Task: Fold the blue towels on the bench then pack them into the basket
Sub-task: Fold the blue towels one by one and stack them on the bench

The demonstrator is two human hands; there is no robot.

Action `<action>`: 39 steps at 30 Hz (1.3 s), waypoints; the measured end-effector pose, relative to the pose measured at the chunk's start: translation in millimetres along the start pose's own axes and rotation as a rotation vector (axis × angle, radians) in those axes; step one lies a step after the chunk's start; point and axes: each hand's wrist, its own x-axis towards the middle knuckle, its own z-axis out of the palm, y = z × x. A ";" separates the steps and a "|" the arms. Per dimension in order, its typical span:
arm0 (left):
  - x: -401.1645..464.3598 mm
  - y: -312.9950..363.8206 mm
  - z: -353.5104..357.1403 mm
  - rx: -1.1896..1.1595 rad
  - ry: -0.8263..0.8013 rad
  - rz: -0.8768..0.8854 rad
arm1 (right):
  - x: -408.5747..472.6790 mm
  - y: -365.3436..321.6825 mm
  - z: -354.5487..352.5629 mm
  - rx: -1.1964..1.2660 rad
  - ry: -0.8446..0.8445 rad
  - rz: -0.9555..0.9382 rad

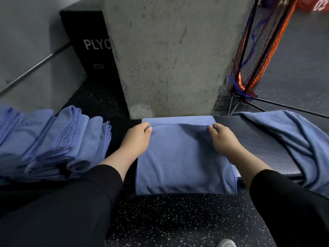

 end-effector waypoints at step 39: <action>-23.6 28.2 -39.3 -0.274 0.138 -0.082 | -12.5 -10.5 -58.6 0.232 0.144 0.041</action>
